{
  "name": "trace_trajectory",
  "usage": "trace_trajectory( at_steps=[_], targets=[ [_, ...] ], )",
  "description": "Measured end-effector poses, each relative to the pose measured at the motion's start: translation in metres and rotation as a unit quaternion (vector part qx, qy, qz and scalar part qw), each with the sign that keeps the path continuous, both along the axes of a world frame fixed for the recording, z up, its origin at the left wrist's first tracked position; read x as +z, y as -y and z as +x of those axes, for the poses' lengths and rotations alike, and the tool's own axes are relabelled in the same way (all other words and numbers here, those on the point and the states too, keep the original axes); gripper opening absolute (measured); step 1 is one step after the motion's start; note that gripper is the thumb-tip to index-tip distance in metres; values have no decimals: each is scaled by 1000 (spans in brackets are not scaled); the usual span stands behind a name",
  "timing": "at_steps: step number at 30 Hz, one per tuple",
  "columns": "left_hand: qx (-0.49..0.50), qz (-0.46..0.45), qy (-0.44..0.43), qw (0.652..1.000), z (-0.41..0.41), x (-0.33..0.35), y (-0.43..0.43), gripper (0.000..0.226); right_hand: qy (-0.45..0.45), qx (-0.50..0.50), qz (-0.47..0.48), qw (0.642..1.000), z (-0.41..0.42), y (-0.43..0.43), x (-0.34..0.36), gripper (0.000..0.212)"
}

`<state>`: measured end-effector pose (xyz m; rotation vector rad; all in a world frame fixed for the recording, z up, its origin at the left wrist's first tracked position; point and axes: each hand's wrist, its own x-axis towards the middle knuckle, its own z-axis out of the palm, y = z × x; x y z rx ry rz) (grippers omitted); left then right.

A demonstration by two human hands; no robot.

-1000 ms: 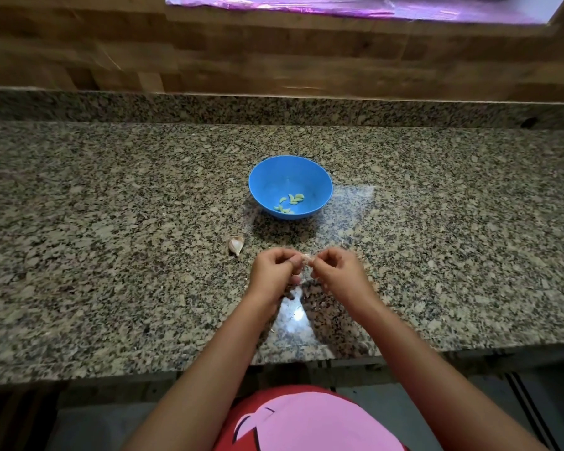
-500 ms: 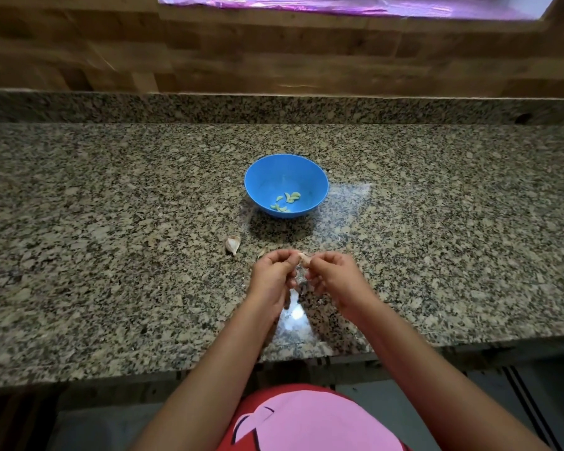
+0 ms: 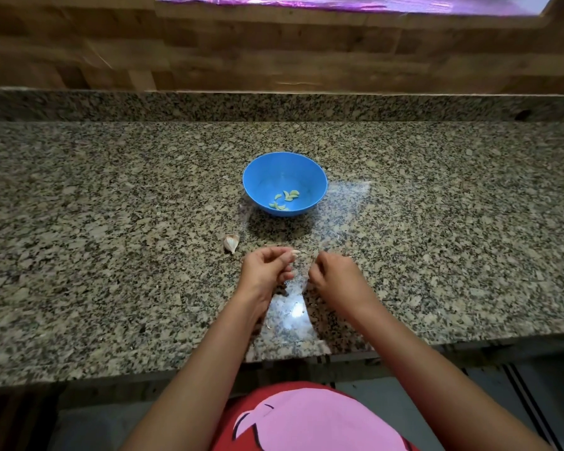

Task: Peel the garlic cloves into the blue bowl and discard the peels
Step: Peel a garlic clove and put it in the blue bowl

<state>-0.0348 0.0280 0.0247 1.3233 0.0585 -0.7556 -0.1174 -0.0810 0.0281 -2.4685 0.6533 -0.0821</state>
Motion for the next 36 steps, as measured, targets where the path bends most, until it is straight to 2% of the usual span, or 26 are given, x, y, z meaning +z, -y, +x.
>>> trace_trajectory(
  at_steps=[2, 4, 6, 8, 13, 15, 17, 19, 23, 25, 27, 31, 33, 36],
  targets=[
    [-2, 0, 12, 1000, 2, -2, -1, 7, -20, 2, -5, 1000, -3, 3, 3, 18],
    [-16, 15, 39, 999, 4, -4, -2, 7, -4, -12, 37, 999, -5, 7, 6, 9],
    [-38, 29, 60, 997, 5, -6, -1, 8, 45, -28, 118, 992, -4, 9, 10, 22],
    [-59, 33, 66, 996, 6, -7, 1, 8, 85, -19, 156, 984, 1, 13, 13, 29],
    [-79, 22, 38, 996, 8, -4, 14, 9, 87, -18, 152, 984, 14, 25, 8, 14],
    [-79, 80, 79, 991, 13, -9, 18, 12, 78, -27, 133, 988, 21, 33, 6, 14],
    [-88, 188, 175, 962, 16, -14, 18, 17, 75, -33, 95, 992, 30, 41, 1, 15],
    [-97, 258, 259, 926, 15, -14, 15, 19, 73, -35, 48, 996, 39, 46, -6, 16],
    [-107, 326, 370, 864, 6, -13, 7, 22, 57, -8, 0, 998, 42, 45, -13, 23],
    [-104, 340, 392, 848, 3, -14, 5, 22, 66, -13, 9, 998, 33, 40, -10, 30],
    [-101, 338, 387, 852, 0, -15, 3, 23, 68, -20, 35, 997, 19, 33, -7, 40],
    [-76, 318, 332, 885, -4, -16, -2, 24, -31, 37, 33, 998, -14, 13, -6, 53],
    [-62, 316, 315, 893, -6, -16, -3, 23, -47, 55, 17, 997, -17, 3, -9, 57],
    [-47, 309, 291, 904, -7, -16, -3, 22, -14, 88, -41, 995, -7, -10, -17, 46]
  ],
)
